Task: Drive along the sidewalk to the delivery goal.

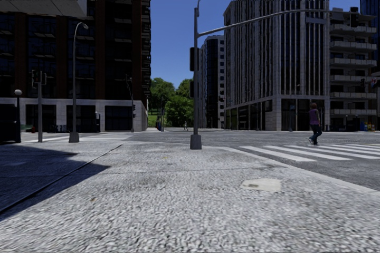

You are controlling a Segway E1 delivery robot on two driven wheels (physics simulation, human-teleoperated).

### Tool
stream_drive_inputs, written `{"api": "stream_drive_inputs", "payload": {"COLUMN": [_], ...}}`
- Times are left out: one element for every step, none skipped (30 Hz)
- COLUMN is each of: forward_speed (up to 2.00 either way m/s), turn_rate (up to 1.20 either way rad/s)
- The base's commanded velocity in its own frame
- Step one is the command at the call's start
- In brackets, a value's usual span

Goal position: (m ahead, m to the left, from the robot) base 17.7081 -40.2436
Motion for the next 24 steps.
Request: {"api": "stream_drive_inputs", "payload": {"forward_speed": [2.0, 2.0, 2.0, 2.0, 2.0, 2.0, 2.0, 2.0, 2.0, 2.0, 2.0, 2.0, 2.0, 2.0, 2.0, 2.0, 2.0, 2.0, 2.0, 2.0, 2.0, 2.0, 2.0, 2.0], "turn_rate": [-0.34, -0.34, -0.34, -0.34, -0.34, -0.34, -0.34, -0.34, -0.34, -0.34, -0.34, -0.34, -0.34, -0.34, -0.34, -0.34, -0.34, -0.34, -0.34, -0.34, -0.34, -0.34, -0.34, -0.34]}}
